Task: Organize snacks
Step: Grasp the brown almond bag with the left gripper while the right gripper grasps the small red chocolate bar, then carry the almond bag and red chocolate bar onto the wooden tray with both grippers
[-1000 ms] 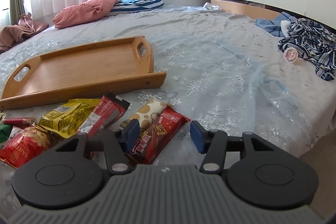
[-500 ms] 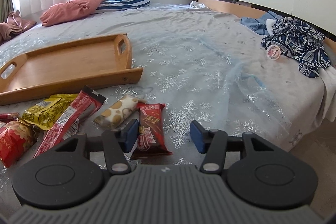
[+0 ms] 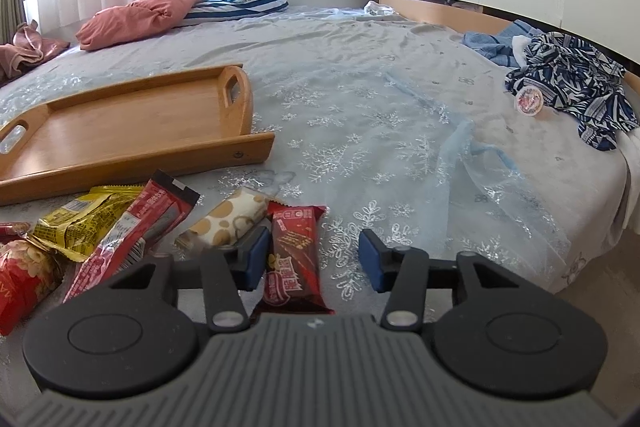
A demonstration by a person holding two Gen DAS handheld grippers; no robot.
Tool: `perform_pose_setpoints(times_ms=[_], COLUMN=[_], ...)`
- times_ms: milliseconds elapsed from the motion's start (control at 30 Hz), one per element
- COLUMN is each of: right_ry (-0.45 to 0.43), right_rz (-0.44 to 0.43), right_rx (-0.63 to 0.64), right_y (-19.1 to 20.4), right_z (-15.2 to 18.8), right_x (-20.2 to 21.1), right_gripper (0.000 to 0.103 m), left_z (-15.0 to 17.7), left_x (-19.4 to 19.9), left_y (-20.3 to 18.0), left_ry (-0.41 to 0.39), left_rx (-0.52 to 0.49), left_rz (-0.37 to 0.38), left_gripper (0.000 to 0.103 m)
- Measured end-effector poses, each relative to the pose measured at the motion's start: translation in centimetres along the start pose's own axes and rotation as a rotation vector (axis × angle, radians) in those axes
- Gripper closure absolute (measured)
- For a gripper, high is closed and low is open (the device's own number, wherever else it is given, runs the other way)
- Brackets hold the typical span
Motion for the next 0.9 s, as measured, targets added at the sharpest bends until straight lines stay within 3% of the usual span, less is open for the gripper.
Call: perform_pose_setpoints(times_ms=[33, 100, 467, 900], right_ry=[0.0, 0.0, 0.001, -0.06], right_rz=[-0.003, -0.022, -0.047, -0.072], right_rx=[0.003, 0.011, -0.014, -0.01], right_y=[0.1, 0.4, 0.0, -0.2], right_z=[0.0, -0.1, -0.4, -2.3], right_x=[0.0, -0.1, 0.5, 2.9], right_gripper=[0.055, 0.073, 0.075, 0.075], left_z=[0.0, 0.0, -0.1, -2.1], left_x=[0.0, 0.2, 1.4, 2.9], left_y=[0.0, -0.1, -0.2, -0.9], left_ry=[0.0, -0.003, -0.024, -0.069], left_rx=[-0.001, -0.004, -0.005, 0.01], left_rz=[0.0, -0.002, -0.007, 0.028], left_gripper=[0.058, 0.06, 0.061, 0.061])
Point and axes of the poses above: each gripper's, at about its wrist camera, not at the fingertips, and x roughly against the way its jaws point, y to its left, z to its underside, the point moved 8 cm from there along -x, roughly the way its jaws point, and after that the axes turned 11 degrees about x, right-handed, at the moved point
